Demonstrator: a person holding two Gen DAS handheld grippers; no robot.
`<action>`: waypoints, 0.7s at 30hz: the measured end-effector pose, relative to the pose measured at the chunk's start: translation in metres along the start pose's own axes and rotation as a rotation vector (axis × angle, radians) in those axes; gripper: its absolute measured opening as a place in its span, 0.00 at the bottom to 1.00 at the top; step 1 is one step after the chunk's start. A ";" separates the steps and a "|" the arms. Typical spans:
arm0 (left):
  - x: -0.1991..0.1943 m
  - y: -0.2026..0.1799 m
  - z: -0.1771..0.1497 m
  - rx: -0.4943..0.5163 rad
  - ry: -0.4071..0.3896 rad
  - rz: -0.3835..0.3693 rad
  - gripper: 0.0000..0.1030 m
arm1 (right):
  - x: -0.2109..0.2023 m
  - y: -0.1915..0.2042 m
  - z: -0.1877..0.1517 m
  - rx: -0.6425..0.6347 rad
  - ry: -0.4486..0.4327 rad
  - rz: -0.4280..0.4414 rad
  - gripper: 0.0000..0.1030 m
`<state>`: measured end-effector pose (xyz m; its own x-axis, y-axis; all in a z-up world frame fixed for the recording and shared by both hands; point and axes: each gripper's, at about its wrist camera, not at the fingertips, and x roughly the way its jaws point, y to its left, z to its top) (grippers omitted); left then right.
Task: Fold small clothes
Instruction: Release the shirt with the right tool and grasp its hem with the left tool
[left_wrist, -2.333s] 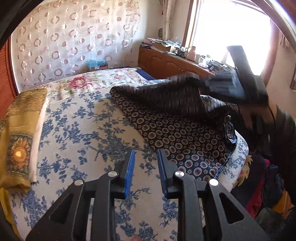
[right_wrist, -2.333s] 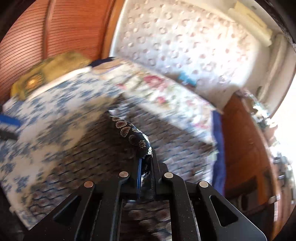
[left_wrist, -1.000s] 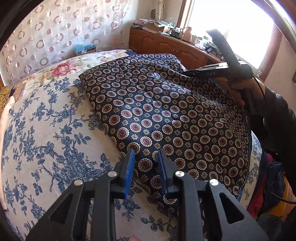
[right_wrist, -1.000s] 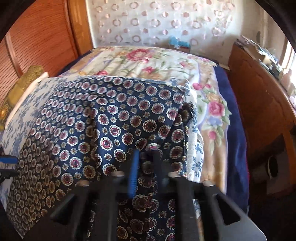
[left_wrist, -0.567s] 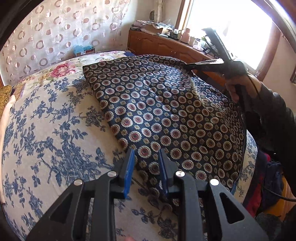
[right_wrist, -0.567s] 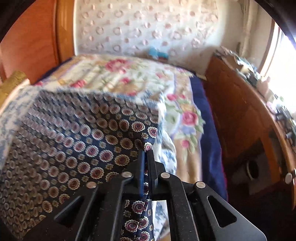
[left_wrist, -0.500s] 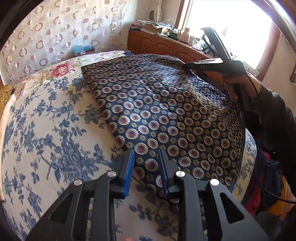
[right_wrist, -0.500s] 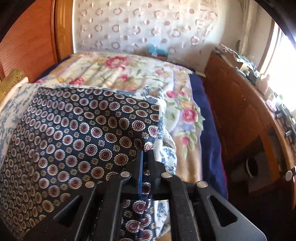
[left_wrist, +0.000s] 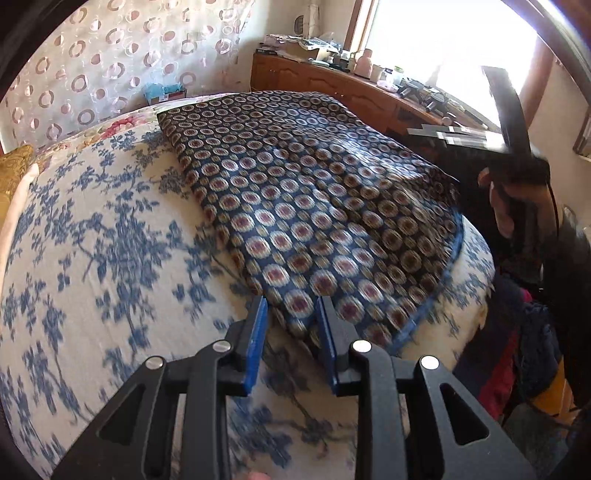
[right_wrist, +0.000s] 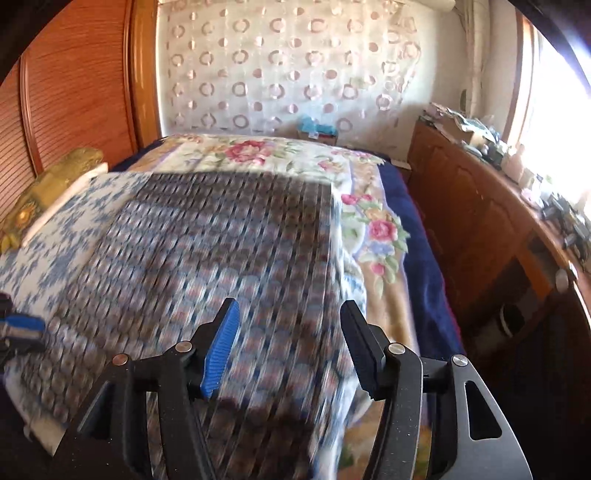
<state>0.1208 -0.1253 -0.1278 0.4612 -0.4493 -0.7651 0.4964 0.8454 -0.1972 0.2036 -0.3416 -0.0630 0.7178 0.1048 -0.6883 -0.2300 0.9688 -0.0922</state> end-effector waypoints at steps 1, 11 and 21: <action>-0.002 -0.001 -0.003 -0.004 0.000 -0.005 0.25 | -0.006 0.004 -0.013 0.003 0.006 -0.008 0.56; 0.001 -0.010 -0.013 -0.002 0.029 0.005 0.25 | -0.033 0.001 -0.077 0.106 0.021 -0.031 0.57; 0.002 -0.009 -0.013 -0.042 0.010 -0.023 0.25 | -0.024 -0.006 -0.087 0.188 0.036 0.041 0.57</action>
<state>0.1074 -0.1298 -0.1358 0.4427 -0.4666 -0.7657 0.4756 0.8461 -0.2406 0.1304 -0.3699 -0.1083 0.6858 0.1405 -0.7141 -0.1294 0.9891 0.0703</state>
